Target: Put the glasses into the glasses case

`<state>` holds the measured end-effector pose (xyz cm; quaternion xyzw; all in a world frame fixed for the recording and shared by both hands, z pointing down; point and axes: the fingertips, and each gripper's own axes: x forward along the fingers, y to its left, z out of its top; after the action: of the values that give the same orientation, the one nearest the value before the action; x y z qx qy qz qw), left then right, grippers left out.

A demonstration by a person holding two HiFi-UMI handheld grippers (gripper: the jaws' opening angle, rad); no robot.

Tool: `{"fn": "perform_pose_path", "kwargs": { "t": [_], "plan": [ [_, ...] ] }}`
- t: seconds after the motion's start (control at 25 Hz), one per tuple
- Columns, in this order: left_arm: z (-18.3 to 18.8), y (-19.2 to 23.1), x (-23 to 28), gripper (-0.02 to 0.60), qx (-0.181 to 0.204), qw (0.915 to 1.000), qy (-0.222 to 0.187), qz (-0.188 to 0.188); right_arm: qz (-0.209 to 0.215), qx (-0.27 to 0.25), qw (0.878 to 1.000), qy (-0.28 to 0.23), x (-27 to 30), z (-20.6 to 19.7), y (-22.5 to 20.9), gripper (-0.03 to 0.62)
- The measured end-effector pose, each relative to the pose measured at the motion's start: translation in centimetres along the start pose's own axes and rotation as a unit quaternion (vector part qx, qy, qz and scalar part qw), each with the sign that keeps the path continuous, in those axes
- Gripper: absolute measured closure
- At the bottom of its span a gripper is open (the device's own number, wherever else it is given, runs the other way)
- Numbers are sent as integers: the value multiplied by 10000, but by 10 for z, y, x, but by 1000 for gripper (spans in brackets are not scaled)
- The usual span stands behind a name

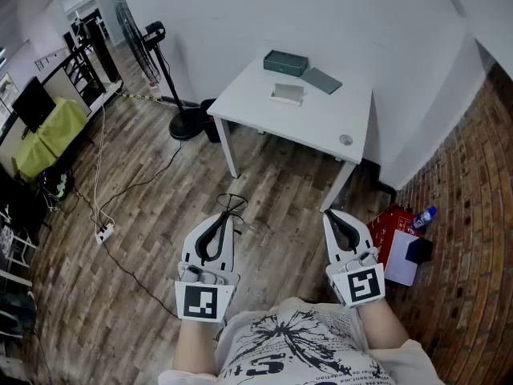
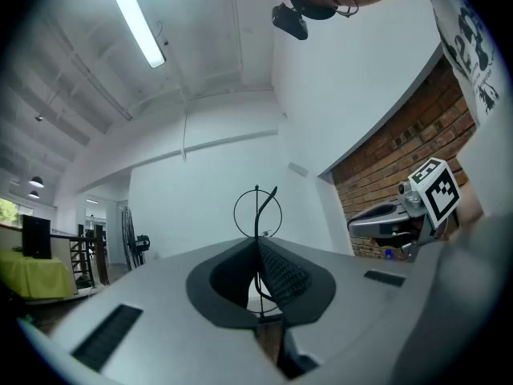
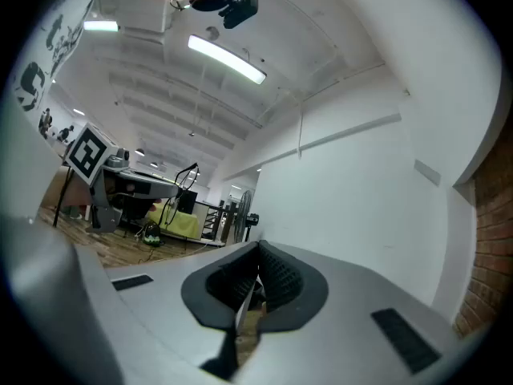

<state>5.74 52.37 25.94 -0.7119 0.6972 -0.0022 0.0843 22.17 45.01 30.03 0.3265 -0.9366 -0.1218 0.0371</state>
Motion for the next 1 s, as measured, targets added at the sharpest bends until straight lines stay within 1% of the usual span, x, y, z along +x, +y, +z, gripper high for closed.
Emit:
{"fn": "perform_pose_path", "kwargs": {
  "t": [0.36, 0.48, 0.6, 0.76, 0.88, 1.0],
  "plan": [
    [-13, 14, 6, 565, -138, 9999, 79, 19, 30, 67, 9999, 96, 15, -8, 2, 580],
    [-18, 19, 10, 565, -158, 9998, 97, 9, 30, 296, 9995, 93, 24, -10, 3, 580],
    [-28, 25, 18, 565, -159, 9997, 197, -12, -21, 462, 9989, 124, 36, -16, -1, 580],
    [-42, 36, 42, 565, -226, 9992, 339, -21, -9, 552, 9981, 268, 62, -33, -13, 580],
    [-57, 45, 71, 565, -157, 9984, 537, -56, 39, 599, 9977, 318, 90, -45, -31, 580],
    [-64, 56, 114, 565, -155, 9988, 455, -26, 89, 600, 9976, 331, 127, -59, -55, 580]
  ]
}}
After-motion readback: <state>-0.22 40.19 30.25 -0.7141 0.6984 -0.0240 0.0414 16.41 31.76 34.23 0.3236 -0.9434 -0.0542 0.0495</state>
